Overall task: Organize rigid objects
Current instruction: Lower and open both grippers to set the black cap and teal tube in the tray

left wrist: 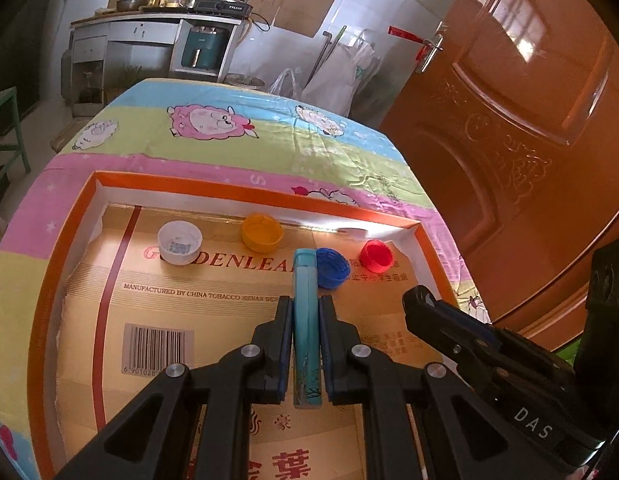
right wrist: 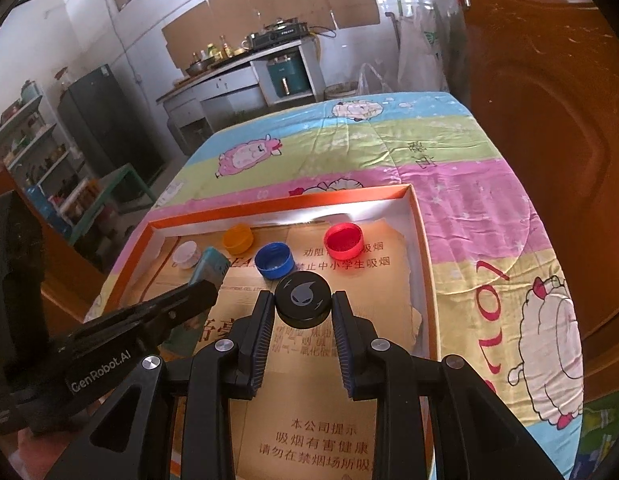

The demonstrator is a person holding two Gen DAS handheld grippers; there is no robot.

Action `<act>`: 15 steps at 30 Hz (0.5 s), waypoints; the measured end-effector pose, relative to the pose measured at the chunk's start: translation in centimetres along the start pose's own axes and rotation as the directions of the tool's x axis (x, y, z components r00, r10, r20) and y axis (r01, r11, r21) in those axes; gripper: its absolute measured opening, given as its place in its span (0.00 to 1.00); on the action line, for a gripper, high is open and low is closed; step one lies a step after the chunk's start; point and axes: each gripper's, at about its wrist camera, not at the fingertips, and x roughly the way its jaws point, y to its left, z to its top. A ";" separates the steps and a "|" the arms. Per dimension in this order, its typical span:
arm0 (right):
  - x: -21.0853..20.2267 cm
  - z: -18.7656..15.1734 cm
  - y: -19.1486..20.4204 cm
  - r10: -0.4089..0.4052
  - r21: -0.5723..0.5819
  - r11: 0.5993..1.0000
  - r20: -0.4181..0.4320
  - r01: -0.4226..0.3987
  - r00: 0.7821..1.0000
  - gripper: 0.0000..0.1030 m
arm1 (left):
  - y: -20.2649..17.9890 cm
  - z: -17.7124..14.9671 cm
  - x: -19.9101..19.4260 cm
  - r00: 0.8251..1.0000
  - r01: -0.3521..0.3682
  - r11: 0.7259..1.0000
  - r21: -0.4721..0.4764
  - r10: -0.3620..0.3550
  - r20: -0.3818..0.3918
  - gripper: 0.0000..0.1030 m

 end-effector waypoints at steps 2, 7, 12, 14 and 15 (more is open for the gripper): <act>0.4 0.0 -0.1 -0.002 -0.001 1.000 -0.007 0.002 1.000 0.29 | 0.1 -0.1 0.3 1.000 -0.005 1.000 0.000 0.005 -0.006 0.13; 1.1 0.0 -0.3 -0.004 -0.002 1.000 -0.018 0.004 1.000 0.29 | 0.2 -0.1 0.8 1.000 -0.014 1.000 0.002 0.014 -0.010 0.13; 1.5 0.1 -0.4 -0.010 -0.004 1.000 -0.024 0.010 1.000 0.29 | 0.5 -0.1 1.4 1.000 -0.017 1.000 -0.004 0.017 -0.018 0.13; 1.7 0.2 -0.4 -0.011 -0.005 1.000 -0.027 0.011 1.000 0.29 | 0.5 -0.1 1.5 1.000 -0.018 1.000 -0.004 0.018 -0.019 0.13; 1.8 0.3 -0.5 -0.012 -0.006 1.000 -0.030 0.011 0.999 0.29 | 0.5 -0.1 1.5 1.000 -0.017 1.000 -0.004 0.017 -0.020 0.13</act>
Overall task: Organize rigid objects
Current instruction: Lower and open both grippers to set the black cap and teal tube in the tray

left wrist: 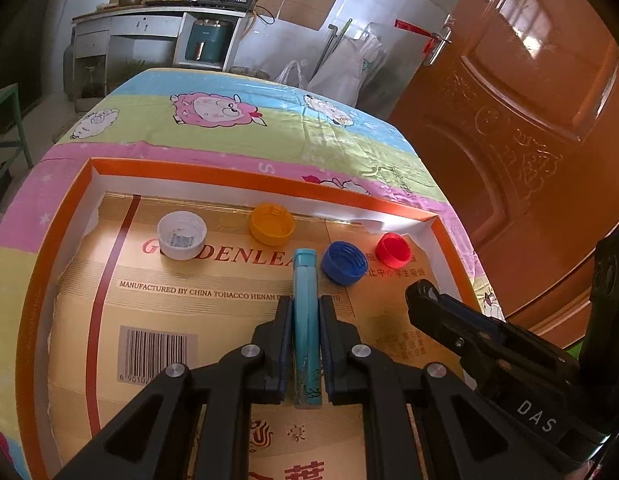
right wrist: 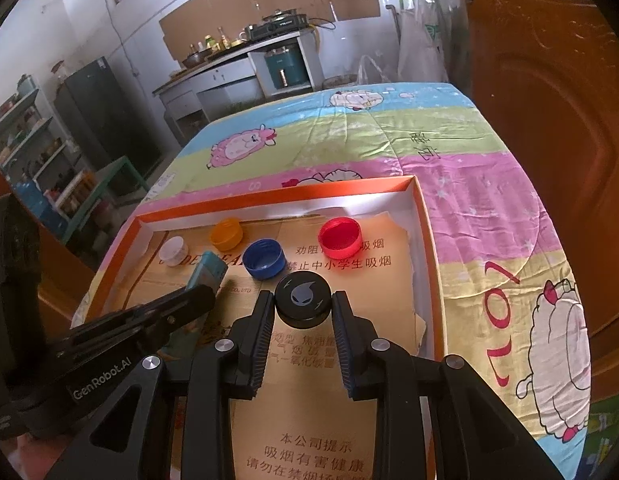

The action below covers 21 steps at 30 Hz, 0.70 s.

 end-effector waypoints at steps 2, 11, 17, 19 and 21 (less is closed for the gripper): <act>0.2 0.0 -0.1 -0.002 -0.001 1.000 -0.007 0.002 1.000 0.29 | 0.0 0.1 0.1 1.000 0.001 1.000 -0.001 -0.001 -0.001 0.13; 1.5 0.0 0.3 -0.032 -0.044 0.999 -0.047 0.030 0.998 0.29 | 0.3 0.3 0.5 1.000 0.010 1.000 -0.010 -0.010 -0.003 0.13; 1.9 0.0 0.6 -0.041 -0.069 0.997 -0.067 0.036 0.997 0.29 | 0.5 0.4 0.6 1.000 0.015 1.000 -0.014 -0.015 -0.005 0.13; 2.0 0.0 0.7 -0.048 -0.076 0.996 -0.074 0.042 0.996 0.29 | 0.5 0.4 0.6 1.000 0.018 1.000 -0.014 -0.019 -0.010 0.13; 2.1 -0.1 0.9 -0.055 -0.085 0.995 -0.082 0.048 0.995 0.29 | 0.6 0.4 0.7 1.000 0.014 1.000 -0.018 -0.014 -0.014 0.13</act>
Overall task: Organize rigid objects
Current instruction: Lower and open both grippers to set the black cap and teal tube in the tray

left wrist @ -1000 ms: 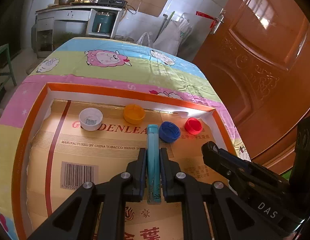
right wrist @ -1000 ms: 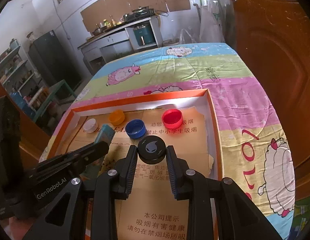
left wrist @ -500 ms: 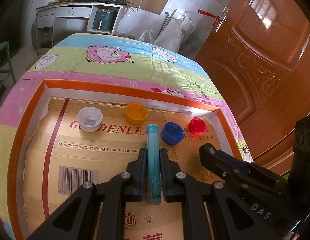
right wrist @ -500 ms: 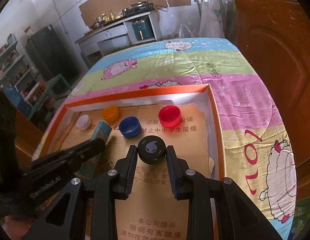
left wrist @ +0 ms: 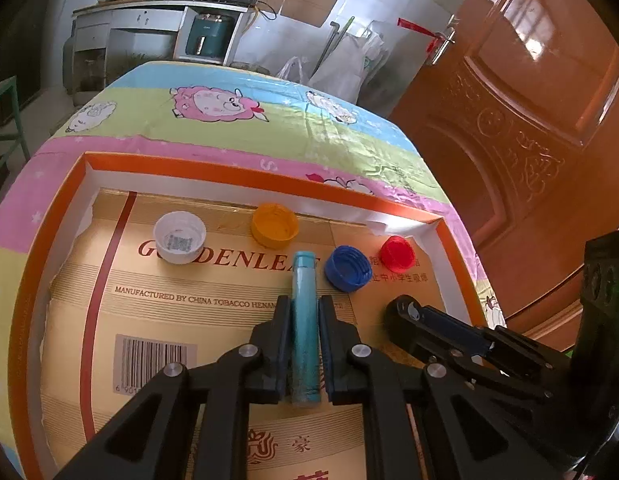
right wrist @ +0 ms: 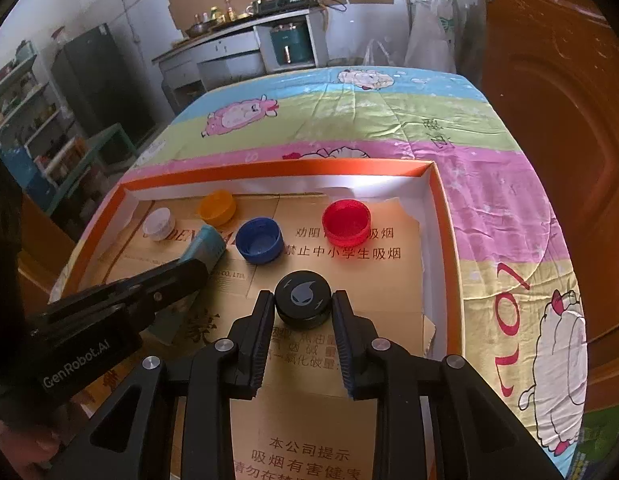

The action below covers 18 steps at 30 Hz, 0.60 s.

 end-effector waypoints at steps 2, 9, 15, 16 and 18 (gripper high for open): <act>0.0 0.0 0.1 -0.006 -0.007 1.000 -0.003 0.006 1.000 0.29 | 0.0 0.0 -0.1 1.000 -0.003 1.000 -0.001 0.003 0.005 0.16; 0.0 0.0 0.2 -0.006 -0.009 1.000 -0.002 0.006 1.000 0.42 | 0.2 0.1 -0.8 0.999 -0.004 1.000 -0.002 0.004 0.036 0.39; -0.3 -0.1 0.3 -0.017 -0.006 1.000 0.003 0.017 1.000 0.43 | 0.3 0.1 -1.4 0.999 -0.014 1.000 0.000 0.014 0.045 0.39; -0.4 -0.1 0.3 -0.017 -0.003 1.000 0.004 0.017 1.000 0.43 | 0.3 0.1 -1.5 0.999 -0.013 1.000 0.000 0.013 0.047 0.39; -0.6 -0.2 0.2 -0.018 -0.001 1.000 0.006 0.018 1.000 0.43 | 0.3 0.1 -1.9 0.998 -0.015 1.000 0.001 0.015 0.058 0.39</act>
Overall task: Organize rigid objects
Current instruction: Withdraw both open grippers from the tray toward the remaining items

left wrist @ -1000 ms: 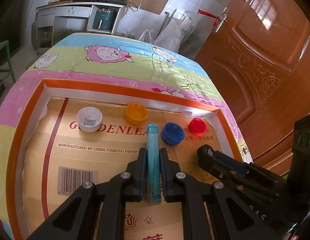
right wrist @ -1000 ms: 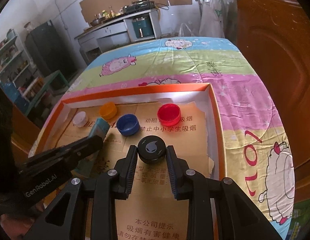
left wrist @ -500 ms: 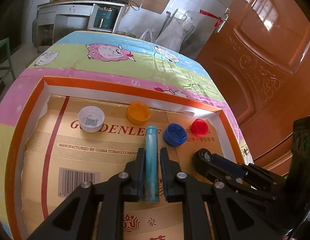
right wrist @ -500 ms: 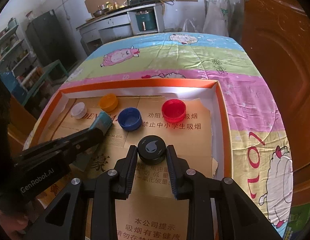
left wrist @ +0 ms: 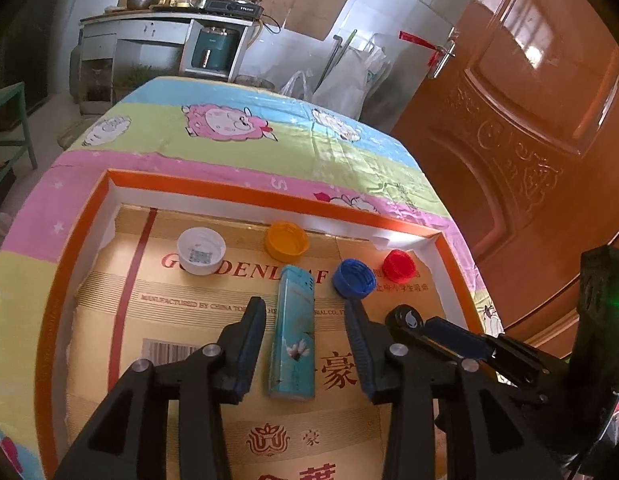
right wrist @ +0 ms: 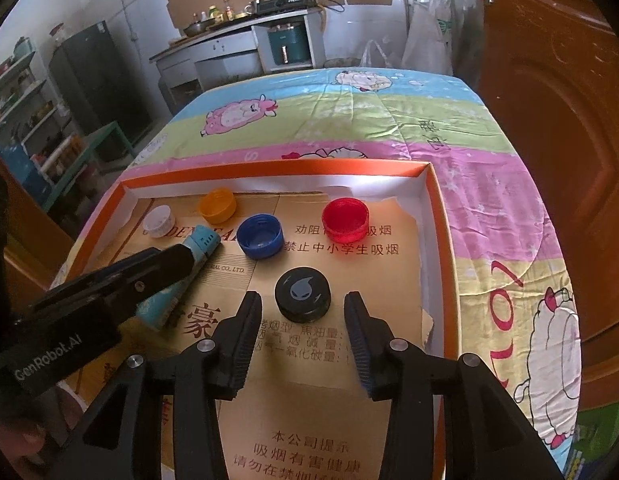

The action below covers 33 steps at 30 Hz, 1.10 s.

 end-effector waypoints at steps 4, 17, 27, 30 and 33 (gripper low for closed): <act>-0.9 -0.1 0.1 0.000 0.007 1.000 0.014 0.000 1.000 0.43 | -0.2 0.0 -1.3 1.000 0.002 1.000 0.005 -0.002 0.023 0.39; -5.7 -1.7 1.6 0.003 0.011 1.000 0.073 -0.004 0.997 0.43 | -1.1 -0.9 -6.5 0.996 0.033 0.999 0.025 -0.035 0.081 0.39; -9.6 -3.6 2.9 0.002 0.003 1.000 0.120 -0.002 0.993 0.43 | -0.7 -2.5 -11.6 0.990 0.019 1.000 0.023 -0.022 0.140 0.39; -10.8 -4.3 3.4 0.005 0.001 1.000 0.133 -0.005 0.991 0.43 | -0.6 -3.0 -12.7 0.988 0.010 0.999 0.031 -0.015 0.151 0.39; -11.6 -5.0 3.9 0.004 -0.004 1.000 0.139 -0.004 0.990 0.43 | -0.5 -3.8 -13.7 0.988 0.003 0.999 0.041 -0.009 0.153 0.39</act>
